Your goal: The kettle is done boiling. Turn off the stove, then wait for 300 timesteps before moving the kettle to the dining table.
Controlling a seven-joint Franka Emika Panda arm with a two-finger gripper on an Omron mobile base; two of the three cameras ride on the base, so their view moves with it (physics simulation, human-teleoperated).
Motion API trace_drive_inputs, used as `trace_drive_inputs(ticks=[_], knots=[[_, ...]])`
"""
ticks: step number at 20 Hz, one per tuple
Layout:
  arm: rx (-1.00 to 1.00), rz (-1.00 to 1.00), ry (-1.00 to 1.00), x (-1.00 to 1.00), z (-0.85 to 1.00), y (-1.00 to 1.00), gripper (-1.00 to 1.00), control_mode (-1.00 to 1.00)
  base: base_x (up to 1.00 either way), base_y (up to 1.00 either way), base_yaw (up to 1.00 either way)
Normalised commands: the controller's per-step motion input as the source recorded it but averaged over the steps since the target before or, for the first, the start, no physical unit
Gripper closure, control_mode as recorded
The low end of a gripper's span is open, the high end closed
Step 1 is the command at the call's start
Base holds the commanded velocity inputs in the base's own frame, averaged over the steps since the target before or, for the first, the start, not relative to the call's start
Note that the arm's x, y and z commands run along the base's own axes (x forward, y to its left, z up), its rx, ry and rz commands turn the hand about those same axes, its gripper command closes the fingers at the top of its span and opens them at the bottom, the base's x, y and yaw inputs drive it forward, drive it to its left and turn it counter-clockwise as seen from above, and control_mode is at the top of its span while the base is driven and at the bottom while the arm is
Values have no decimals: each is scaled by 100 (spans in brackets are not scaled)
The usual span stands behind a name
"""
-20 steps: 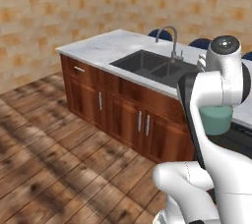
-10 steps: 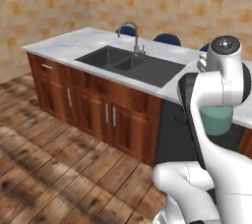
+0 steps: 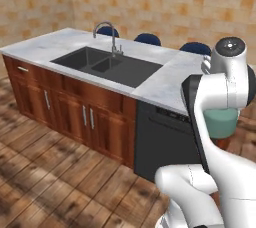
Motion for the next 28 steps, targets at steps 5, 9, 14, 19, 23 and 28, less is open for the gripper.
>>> trace_drive_inputs(ticks=[5,9,14,19,23,28], knots=[[0,0,0,0,0,0,100,100,0,-69,-3],[0,0,0,0,0,0,100,100,0,-73,-1],[0,0,0,0,0,0,100,100,4,-69,0],[0,0,0,0,0,0,100,100,17,-67,0],[0,0,0,0,0,0,100,100,17,-68,0],[0,0,0,0,0,0,100,100,15,-69,0]])
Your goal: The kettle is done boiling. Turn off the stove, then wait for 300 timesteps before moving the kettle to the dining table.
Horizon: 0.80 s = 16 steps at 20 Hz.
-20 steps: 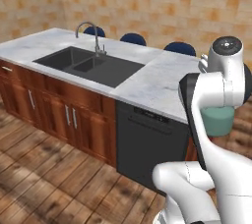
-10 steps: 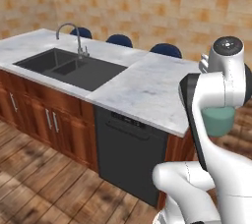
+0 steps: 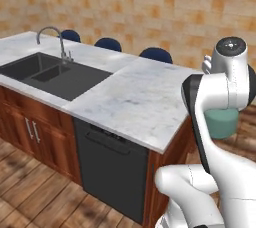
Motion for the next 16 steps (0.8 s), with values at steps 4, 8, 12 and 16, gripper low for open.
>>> trace_drive_inputs(ticks=[4,8,12,16], knots=[[0,0,0,0,0,0,100,100,14,-72,1],[0,0,0,0,0,0,100,100,23,-69,6],[0,0,0,0,0,0,100,100,21,-73,13],[0,0,0,0,0,0,100,100,20,-74,17]])
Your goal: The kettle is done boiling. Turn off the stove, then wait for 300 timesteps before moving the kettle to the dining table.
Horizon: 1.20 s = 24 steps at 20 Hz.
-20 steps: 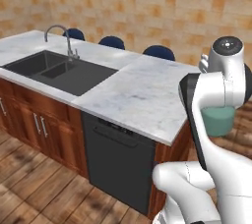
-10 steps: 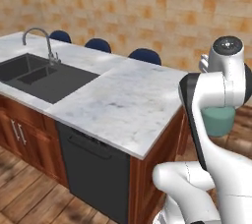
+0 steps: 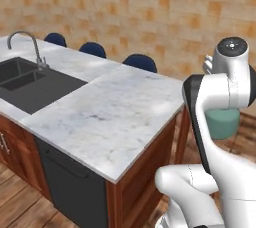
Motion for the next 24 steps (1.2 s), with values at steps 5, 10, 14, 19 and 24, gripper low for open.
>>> trace_drive_inputs(ticks=[5,10,14,19,24], knots=[[0,0,0,0,0,0,100,100,14,-71,22],[0,0,0,0,0,0,100,100,8,-69,28],[0,0,0,0,0,0,100,100,11,-62,33],[0,0,0,0,0,0,100,100,9,-61,37],[0,0,0,0,0,0,100,100,9,-63,40]])
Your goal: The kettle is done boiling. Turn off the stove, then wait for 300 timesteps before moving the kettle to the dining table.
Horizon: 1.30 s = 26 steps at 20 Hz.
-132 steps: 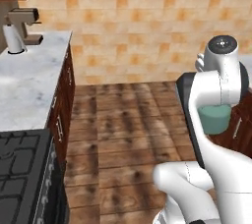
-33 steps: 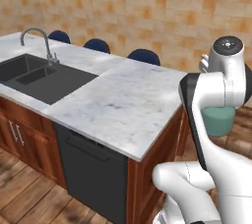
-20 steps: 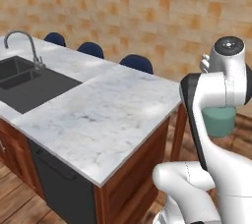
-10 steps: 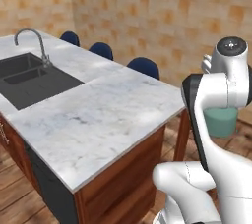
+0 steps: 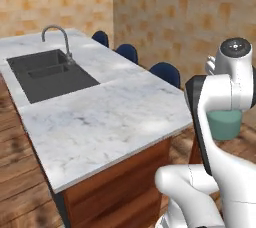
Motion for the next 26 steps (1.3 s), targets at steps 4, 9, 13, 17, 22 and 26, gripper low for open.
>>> trace_drive_inputs(ticks=[4,9,13,17,22,26], knots=[[0,0,0,0,0,0,100,100,12,-63,43],[0,0,0,0,0,0,100,100,3,-67,45],[0,0,0,0,0,0,100,100,3,-62,45],[0,0,0,0,0,0,100,100,2,-62,46],[0,0,0,0,0,0,100,100,0,-62,47],[0,0,0,0,0,0,100,100,0,-58,48]])
